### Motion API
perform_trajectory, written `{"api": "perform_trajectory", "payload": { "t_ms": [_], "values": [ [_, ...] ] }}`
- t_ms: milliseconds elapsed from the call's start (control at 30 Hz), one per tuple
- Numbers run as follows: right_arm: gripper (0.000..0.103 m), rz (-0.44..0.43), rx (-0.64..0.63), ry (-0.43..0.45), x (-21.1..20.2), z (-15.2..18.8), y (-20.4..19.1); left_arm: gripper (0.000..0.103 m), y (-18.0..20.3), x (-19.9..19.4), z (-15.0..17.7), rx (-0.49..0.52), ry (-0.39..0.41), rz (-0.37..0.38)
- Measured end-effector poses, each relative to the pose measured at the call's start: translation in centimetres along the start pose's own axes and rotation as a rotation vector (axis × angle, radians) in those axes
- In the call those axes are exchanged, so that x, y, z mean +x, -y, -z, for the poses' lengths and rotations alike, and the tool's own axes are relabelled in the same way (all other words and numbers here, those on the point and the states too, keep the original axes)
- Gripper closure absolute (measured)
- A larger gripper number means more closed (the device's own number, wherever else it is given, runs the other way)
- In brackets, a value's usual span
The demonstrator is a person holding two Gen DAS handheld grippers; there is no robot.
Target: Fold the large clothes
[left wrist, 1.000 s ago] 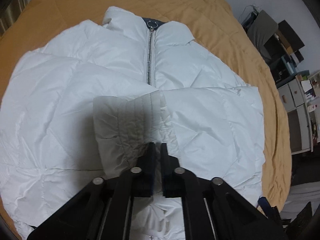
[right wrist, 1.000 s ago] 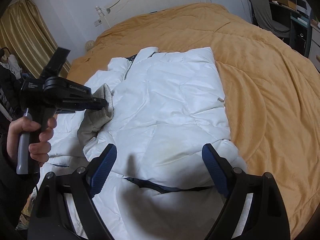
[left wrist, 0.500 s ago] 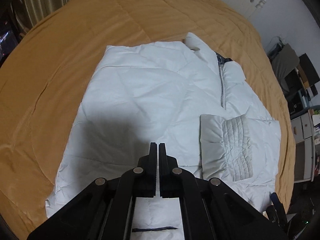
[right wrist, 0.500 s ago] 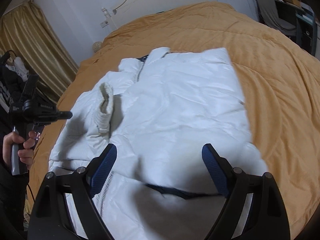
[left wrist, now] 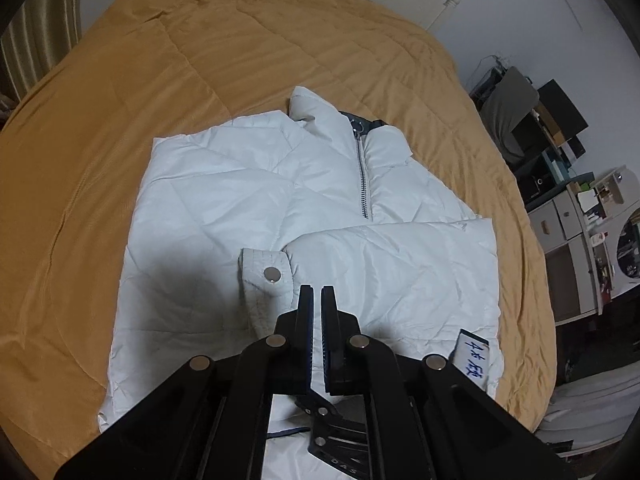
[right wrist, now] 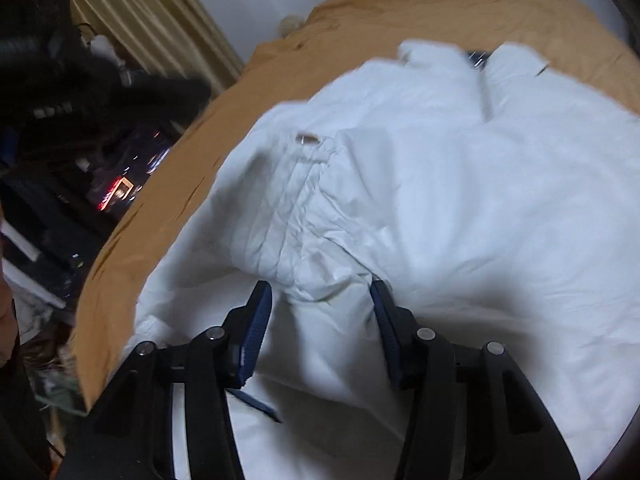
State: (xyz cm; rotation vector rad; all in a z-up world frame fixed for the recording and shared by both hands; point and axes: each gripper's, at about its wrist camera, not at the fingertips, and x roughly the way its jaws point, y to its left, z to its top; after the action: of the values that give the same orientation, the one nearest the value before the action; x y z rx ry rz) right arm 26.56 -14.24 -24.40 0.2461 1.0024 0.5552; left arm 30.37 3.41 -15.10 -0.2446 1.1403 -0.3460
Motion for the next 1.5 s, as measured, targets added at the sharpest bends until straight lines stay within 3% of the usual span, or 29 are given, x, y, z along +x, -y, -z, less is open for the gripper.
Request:
{"api": "perform_trajectory", "payload": {
  "t_ms": [100, 233, 300, 400, 500, 600, 700, 767, 800, 833, 867, 1000, 1033, 1167, 1267, 1400, 1500],
  "values": [
    [0.046, -0.027, 0.01, 0.008, -0.9, 0.1, 0.5, 0.1, -0.9, 1.1, 0.2, -0.029, -0.042, 0.017],
    [0.046, -0.08, 0.085, 0.05, -5.9, 0.7, 2.5, 0.099, -2.4, 3.7, 1.1, -0.118, -0.121, 0.093],
    [0.043, -0.068, 0.097, 0.108, -9.4, 1.3, 3.4, 0.099, -2.4, 4.5, 1.3, -0.108, -0.123, 0.045],
    [0.035, -0.004, 0.092, 0.168, -14.5, 2.1, 4.5, 0.099, -2.1, 5.1, 1.8, -0.06, -0.118, -0.059],
    [0.029, 0.097, 0.078, 0.223, -18.8, 3.7, 5.8, 0.099, -2.9, 5.0, 3.0, -0.075, -0.128, -0.04],
    [0.023, 0.201, 0.087, 0.244, -20.6, 4.9, 7.7, 0.099, -4.3, 5.0, 4.3, -0.108, -0.113, -0.079],
    [0.023, 0.219, 0.171, 0.221, -20.6, 5.7, 10.1, 0.098, -5.3, 5.1, 5.0, -0.144, -0.092, -0.043],
    [0.023, 0.186, 0.228, 0.207, -20.2, 6.1, 11.4, 0.084, -5.8, 5.3, 5.0, -0.188, -0.106, 0.014],
    [0.023, 0.177, 0.241, 0.206, -20.2, 6.4, 11.7, 0.055, -5.8, 5.5, 4.7, -0.206, -0.093, 0.034],
    [0.023, 0.175, 0.246, 0.204, -20.0, 6.5, 11.9, 0.007, -5.5, 5.7, 4.4, -0.207, -0.083, 0.025],
    [0.023, 0.181, 0.247, 0.197, -19.7, 6.5, 11.9, 0.0, -5.1, 6.1, 3.9, -0.187, -0.078, 0.007],
    [0.023, 0.212, 0.222, 0.18, -19.0, 6.5, 11.3, 0.0, -2.9, 6.6, 2.7, -0.152, -0.074, 0.035],
    [0.023, 0.212, 0.218, 0.177, -19.0, 6.6, 11.1, 0.0, -2.3, 5.3, 2.8, -0.145, -0.038, 0.061],
    [0.023, 0.206, 0.213, 0.159, -17.9, 6.8, 10.8, 0.0, 0.1, 0.9, 3.1, -0.087, 0.076, 0.048],
    [0.023, 0.233, 0.195, 0.129, -16.3, 6.4, 10.2, 0.0, 1.1, 3.6, 2.3, -0.072, -0.024, 0.074],
    [0.023, 0.232, 0.161, 0.124, -16.0, 6.6, 9.6, 0.0, -0.5, 9.2, 2.4, -0.131, -0.147, 0.033],
    [0.023, 0.232, 0.178, 0.124, -16.2, 6.9, 10.0, 0.002, -2.1, 11.4, 3.6, -0.174, -0.182, 0.092]
  ]
}}
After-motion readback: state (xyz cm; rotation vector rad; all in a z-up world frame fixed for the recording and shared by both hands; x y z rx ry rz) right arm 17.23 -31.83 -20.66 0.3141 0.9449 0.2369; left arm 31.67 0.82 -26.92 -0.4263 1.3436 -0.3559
